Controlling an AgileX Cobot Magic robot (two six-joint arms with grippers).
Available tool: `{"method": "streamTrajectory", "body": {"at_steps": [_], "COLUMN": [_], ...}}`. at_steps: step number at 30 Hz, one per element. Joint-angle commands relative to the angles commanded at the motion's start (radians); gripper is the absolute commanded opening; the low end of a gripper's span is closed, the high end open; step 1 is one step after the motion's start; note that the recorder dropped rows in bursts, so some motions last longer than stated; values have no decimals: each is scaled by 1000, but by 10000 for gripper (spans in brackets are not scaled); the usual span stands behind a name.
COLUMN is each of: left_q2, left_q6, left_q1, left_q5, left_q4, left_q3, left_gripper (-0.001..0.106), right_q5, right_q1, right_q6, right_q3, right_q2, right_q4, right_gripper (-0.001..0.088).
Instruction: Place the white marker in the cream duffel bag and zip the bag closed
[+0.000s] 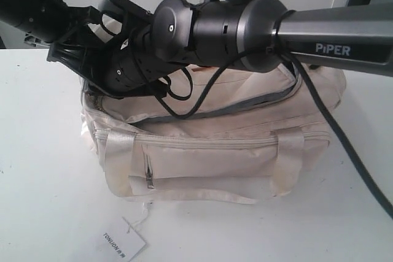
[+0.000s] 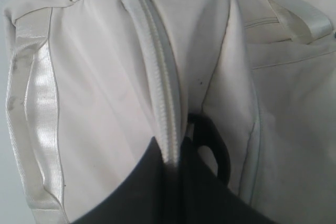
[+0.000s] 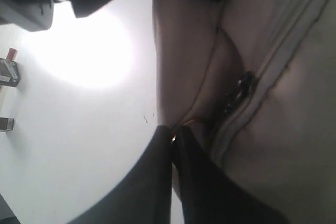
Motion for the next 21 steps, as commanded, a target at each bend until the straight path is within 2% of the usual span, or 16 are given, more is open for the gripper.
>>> {"method": "streamTrajectory", "body": {"at_steps": [12, 21], "left_q2": [0, 0], "left_q6": [0, -41], "left_q1": [0, 0], "left_q5": [0, -9], "left_q4": [8, 1], "left_q3": [0, 0], "left_gripper": [0, 0], "right_q5": [75, 154], "right_q1": [0, 10], "right_q6": [-19, -35], "right_q3": [0, 2], "right_q2": [-86, -100], "right_q4": [-25, -47], "right_gripper": [0, 0]}}
